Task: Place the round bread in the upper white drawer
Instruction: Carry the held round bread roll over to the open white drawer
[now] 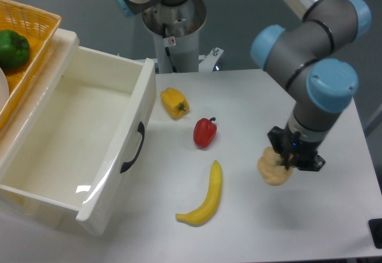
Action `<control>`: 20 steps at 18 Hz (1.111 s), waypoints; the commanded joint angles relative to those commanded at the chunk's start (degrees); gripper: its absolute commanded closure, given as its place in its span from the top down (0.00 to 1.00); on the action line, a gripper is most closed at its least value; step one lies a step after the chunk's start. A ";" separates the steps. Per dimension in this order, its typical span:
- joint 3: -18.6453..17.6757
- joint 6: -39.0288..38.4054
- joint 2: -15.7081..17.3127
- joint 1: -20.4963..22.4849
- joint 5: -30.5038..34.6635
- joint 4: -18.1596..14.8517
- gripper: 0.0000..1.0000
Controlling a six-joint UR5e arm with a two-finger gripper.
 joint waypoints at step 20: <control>-6.77 -19.27 13.72 -16.17 -11.09 0.09 0.00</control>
